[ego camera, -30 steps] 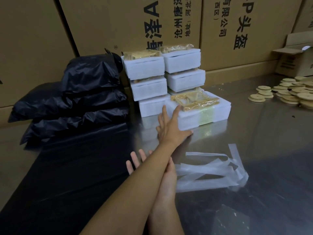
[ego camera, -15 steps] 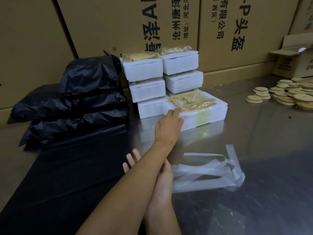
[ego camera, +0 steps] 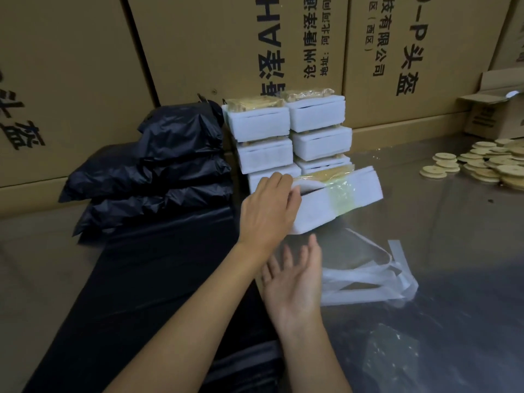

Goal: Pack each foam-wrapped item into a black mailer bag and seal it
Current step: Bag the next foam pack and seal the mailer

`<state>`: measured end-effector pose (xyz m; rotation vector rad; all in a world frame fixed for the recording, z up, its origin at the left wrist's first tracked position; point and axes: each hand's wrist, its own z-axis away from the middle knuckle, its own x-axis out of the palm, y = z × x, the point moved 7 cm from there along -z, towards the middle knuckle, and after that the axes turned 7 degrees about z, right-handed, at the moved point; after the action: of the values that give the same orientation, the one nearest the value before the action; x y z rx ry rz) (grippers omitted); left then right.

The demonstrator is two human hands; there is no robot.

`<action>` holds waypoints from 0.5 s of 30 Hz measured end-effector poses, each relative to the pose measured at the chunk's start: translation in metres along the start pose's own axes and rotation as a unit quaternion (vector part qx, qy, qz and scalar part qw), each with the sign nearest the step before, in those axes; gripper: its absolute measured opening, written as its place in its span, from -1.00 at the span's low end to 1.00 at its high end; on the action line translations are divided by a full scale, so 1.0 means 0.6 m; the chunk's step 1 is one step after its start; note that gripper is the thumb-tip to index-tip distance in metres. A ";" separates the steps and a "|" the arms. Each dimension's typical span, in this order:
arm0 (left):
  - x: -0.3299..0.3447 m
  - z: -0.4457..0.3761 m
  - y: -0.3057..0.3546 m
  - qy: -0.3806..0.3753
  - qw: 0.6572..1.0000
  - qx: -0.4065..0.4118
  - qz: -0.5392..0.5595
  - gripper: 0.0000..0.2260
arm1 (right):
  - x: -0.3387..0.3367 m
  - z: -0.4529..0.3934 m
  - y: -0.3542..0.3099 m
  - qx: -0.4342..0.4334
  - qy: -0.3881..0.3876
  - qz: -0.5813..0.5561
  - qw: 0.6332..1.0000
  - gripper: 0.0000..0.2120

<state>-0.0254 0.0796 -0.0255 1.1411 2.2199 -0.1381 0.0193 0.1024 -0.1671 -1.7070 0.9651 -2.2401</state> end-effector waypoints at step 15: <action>-0.196 0.122 0.054 -0.008 0.995 0.077 0.063 -0.82 | 0.088 0.090 -0.046 0.002 -0.187 0.064 0.980 -0.38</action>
<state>0.0847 -0.0090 -0.0097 1.3534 2.1463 -0.2687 0.0574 0.0769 -0.1010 -1.9095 0.9449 -1.7514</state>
